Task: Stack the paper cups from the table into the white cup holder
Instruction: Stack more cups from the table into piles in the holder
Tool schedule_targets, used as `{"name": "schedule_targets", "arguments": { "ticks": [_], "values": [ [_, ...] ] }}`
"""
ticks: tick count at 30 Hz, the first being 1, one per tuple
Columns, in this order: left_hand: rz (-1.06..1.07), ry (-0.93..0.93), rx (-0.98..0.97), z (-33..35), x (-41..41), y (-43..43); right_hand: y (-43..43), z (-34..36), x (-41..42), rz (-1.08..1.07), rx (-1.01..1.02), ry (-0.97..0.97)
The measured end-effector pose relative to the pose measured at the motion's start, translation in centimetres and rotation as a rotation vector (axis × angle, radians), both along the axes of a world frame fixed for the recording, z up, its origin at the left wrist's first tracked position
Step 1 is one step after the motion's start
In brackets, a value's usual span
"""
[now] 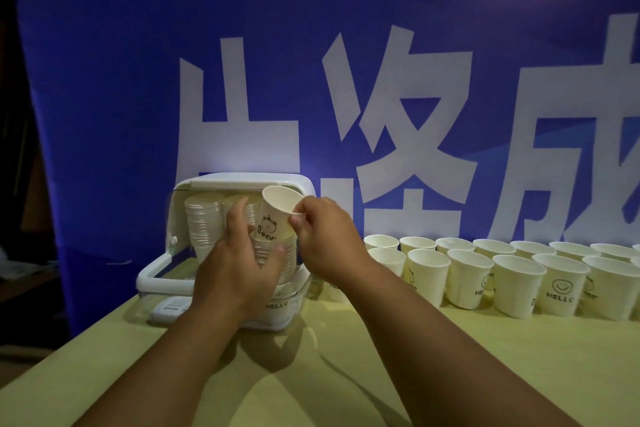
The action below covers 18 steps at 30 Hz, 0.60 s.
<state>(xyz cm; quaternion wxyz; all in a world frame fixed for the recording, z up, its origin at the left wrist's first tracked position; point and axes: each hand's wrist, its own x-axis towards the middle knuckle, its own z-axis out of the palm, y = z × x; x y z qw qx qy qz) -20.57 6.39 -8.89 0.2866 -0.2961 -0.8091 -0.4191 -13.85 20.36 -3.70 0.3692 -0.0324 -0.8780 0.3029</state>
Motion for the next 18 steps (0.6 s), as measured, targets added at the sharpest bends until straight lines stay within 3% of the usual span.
{"name": "schedule_targets", "arguments": {
  "ticks": [6,18],
  "values": [
    [-0.020,0.007,0.071,0.3,0.3,0.2,-0.5,-0.5,0.2,0.094,-0.302,-0.030],
    [0.115,-0.010,0.165,0.1,-0.3,0.7,-1.0,-3.0,-1.0,0.069,-0.340,-0.106]
  ]
}}
